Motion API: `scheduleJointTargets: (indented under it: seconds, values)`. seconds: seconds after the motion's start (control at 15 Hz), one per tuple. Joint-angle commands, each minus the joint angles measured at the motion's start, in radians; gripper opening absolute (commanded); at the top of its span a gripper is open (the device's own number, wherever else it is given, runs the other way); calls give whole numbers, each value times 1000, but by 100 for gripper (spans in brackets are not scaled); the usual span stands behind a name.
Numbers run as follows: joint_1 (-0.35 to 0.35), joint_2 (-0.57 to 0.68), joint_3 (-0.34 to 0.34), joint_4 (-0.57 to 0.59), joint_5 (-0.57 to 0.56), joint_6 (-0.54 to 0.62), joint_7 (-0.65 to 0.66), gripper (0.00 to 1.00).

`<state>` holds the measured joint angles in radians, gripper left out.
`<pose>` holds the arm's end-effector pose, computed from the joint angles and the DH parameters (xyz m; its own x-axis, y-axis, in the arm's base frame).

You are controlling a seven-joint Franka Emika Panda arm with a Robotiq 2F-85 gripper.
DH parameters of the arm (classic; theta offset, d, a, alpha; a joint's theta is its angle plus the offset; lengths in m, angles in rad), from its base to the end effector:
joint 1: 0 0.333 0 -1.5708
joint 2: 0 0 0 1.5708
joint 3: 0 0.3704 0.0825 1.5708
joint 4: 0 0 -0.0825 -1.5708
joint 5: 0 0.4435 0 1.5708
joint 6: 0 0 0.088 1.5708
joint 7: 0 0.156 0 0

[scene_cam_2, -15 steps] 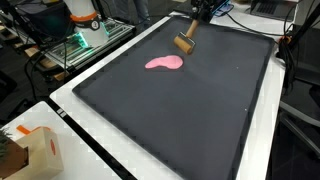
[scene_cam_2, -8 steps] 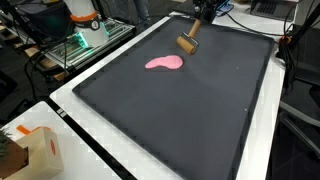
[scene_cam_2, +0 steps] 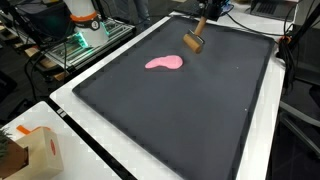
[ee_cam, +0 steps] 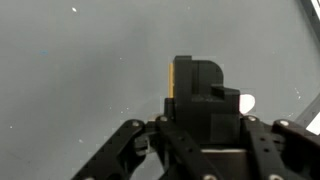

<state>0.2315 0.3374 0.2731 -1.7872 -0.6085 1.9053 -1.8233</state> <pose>0.6359 0.2613 0.3407 -0.8286 0.4435 -0.3416 0.5482 0.7664 -0.3348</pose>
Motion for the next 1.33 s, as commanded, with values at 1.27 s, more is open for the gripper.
scheduleJointTargets:
  seconds: [1.27]
  values:
    - [-130,-331,-130,-218,375,93,84,24]
